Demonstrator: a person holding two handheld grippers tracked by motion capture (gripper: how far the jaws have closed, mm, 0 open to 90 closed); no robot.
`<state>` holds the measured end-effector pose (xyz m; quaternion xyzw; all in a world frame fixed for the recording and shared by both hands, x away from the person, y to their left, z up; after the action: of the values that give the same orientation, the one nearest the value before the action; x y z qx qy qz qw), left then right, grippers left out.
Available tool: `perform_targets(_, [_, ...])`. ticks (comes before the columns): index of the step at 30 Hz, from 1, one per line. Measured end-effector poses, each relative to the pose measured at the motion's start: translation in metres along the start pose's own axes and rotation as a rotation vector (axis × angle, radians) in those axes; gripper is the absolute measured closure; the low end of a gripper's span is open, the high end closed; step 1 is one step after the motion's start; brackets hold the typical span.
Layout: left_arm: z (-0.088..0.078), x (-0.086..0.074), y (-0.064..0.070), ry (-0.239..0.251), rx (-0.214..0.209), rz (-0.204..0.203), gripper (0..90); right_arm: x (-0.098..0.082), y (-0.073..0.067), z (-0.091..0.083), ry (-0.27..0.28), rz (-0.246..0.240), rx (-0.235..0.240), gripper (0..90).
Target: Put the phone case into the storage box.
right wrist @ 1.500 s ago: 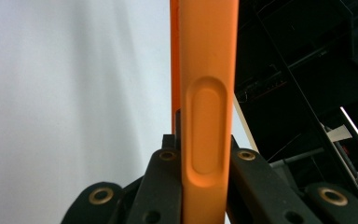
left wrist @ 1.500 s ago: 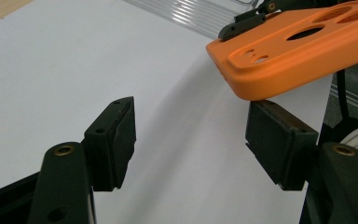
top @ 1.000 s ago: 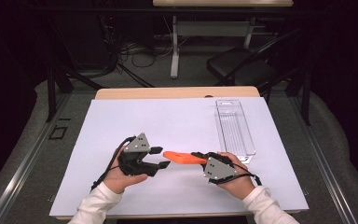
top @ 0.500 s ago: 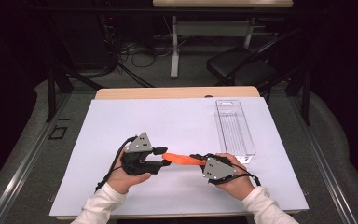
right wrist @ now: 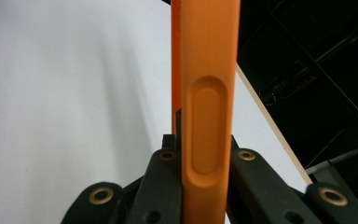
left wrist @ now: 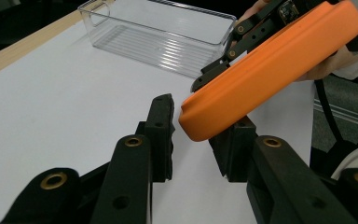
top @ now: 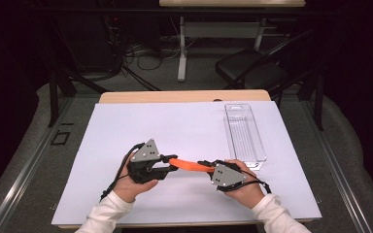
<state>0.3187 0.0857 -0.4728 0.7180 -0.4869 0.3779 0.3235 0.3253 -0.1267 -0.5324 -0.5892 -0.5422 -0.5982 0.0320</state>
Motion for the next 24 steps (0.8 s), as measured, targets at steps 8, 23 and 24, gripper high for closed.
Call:
perform_targets(8, [0.0007,0.0003,0.0006,0.021,0.006,-0.005,73.8,0.0004,-0.0001,0.0,0.003,0.014,0.002,87.4])
perform_targets(23, [0.001,-0.0009,0.0017,0.029,0.046,-0.003,79.4,0.0002,-0.0013,0.0004,0.002,0.017,0.004,87.3])
perform_targets(24, [0.0008,-0.0008,0.0018,0.032,0.046,-0.003,80.3,0.0005,-0.0014,0.0006,0.004,0.017,0.003,87.3])
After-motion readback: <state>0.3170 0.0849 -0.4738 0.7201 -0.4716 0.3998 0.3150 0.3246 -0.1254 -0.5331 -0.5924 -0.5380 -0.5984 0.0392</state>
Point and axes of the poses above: each handheld gripper's, and its own axes: z roughly forward along the jaws, x roughly out of its top, y roughly to its right, the point moved 4 cm from there along z, roughly forward along the jaws, and after that the axes turned 8 degrees about -x, right-handed, at the moved point
